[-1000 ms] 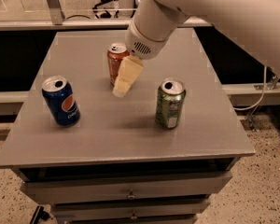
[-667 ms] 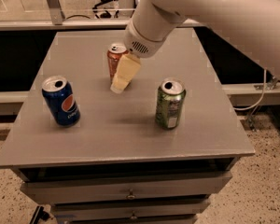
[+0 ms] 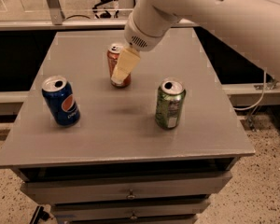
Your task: Pick coke can
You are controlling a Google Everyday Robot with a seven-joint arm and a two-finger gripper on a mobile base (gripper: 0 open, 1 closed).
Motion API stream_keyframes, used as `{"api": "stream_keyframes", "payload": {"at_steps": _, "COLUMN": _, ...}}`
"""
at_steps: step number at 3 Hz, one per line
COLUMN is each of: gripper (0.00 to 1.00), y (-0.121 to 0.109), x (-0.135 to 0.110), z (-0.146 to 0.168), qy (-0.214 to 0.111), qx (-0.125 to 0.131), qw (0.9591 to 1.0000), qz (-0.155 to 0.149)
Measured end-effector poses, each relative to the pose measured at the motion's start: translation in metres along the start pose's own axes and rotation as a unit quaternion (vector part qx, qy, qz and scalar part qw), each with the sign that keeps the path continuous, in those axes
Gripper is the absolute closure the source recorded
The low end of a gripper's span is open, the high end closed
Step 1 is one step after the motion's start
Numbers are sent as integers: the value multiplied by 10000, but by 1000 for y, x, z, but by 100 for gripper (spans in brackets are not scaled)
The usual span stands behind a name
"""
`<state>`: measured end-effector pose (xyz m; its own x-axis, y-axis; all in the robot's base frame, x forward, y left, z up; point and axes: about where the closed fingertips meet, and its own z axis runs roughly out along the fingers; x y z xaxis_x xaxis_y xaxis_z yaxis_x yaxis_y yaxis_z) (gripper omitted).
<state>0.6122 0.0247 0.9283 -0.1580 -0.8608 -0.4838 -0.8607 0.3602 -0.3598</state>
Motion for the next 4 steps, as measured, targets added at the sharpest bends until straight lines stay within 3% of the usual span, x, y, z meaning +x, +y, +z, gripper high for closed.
{"api": "stream_keyframes", "payload": {"at_steps": 2, "gripper": 0, "y": -11, "x": 4, "z": 3, "qy": 4, "qx": 159, "qw": 9998, "qz": 118}}
{"api": "stream_keyframes", "payload": {"at_steps": 4, "gripper": 0, "y": -12, "x": 1, "z": 21, "qy": -55, "qx": 38, "qw": 9998, "qz": 176}}
